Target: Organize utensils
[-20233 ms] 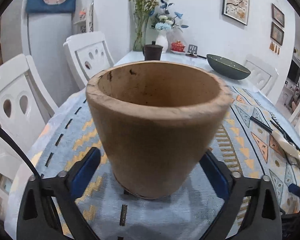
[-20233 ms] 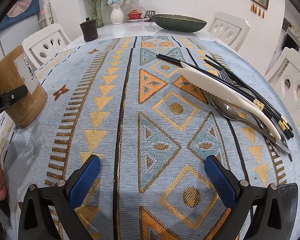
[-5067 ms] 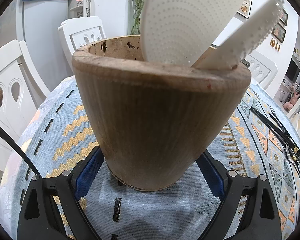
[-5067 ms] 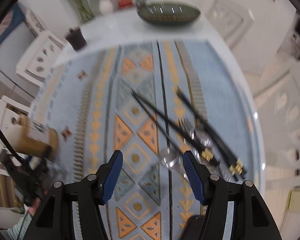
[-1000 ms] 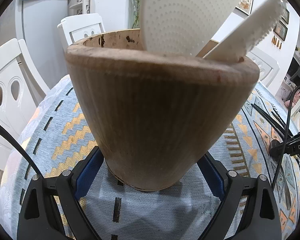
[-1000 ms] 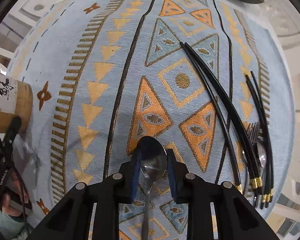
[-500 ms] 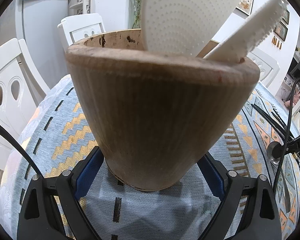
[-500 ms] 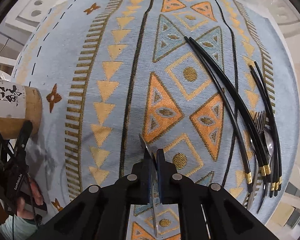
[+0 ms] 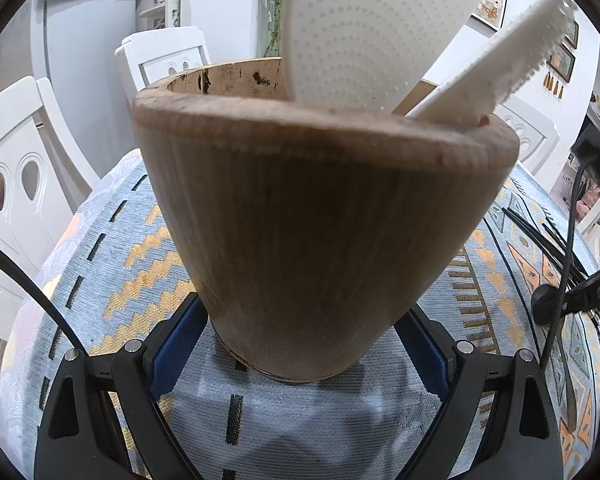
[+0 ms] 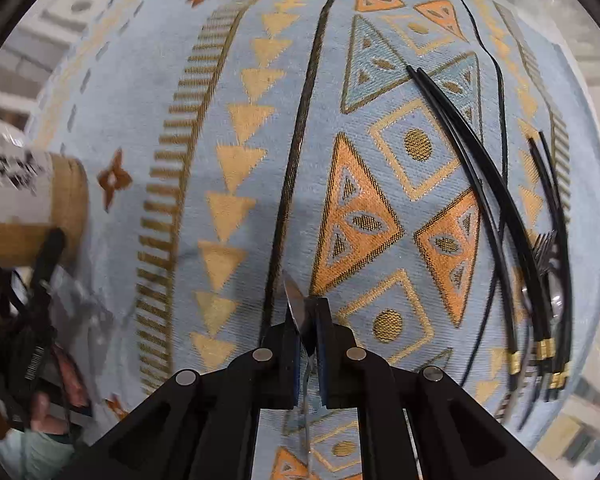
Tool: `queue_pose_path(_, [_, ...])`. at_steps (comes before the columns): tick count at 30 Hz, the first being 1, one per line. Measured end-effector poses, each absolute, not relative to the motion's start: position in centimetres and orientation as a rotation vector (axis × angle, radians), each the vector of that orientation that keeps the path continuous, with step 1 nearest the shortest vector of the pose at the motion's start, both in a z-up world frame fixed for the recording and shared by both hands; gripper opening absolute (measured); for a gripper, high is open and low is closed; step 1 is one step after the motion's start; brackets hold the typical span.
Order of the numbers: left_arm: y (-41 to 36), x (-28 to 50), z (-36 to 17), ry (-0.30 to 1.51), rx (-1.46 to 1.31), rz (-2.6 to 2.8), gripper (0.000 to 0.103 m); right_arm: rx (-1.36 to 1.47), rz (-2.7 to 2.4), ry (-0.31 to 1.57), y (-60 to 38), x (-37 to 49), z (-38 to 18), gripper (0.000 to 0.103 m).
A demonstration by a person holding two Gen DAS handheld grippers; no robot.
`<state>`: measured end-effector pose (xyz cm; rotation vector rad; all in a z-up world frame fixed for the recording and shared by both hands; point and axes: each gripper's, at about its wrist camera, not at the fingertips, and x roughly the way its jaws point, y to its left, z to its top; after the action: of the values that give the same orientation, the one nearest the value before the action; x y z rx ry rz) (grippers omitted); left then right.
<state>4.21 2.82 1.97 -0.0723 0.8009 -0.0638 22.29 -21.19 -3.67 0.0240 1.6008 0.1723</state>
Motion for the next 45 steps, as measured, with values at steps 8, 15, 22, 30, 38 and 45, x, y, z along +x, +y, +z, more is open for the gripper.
queue_pose_path(8, [2.8,4.2,2.0,0.8,-0.073,-0.064,0.093,0.259,0.276,1.422,-22.5,23.4,0.7,0.005])
queue_pose_path(15, [2.8,4.2,2.0,0.8,-0.074,-0.064,0.093,0.378,0.356,1.236,-21.4,25.8,4.9,0.005])
queue_pose_path(22, [2.7,4.1,2.1,0.799,-0.075,-0.065,0.093,0.391,0.435,0.97,-18.8,27.5,13.2,0.005])
queue_pose_path(30, [2.6,3.8,2.4,0.781,-0.083,-0.07,0.093,0.418,0.563,0.766,-13.6,26.9,18.9,0.005])
queue_pose_path(38, [2.1,2.5,3.1,0.723,-0.072,-0.073,0.093,0.23,0.561,0.743,-8.9,25.0,18.3,0.005])
queue_pose_path(45, [2.4,2.6,2.9,0.724,-0.085,-0.079,0.093,0.112,0.537,0.725,-7.1,24.0,16.8,0.005])
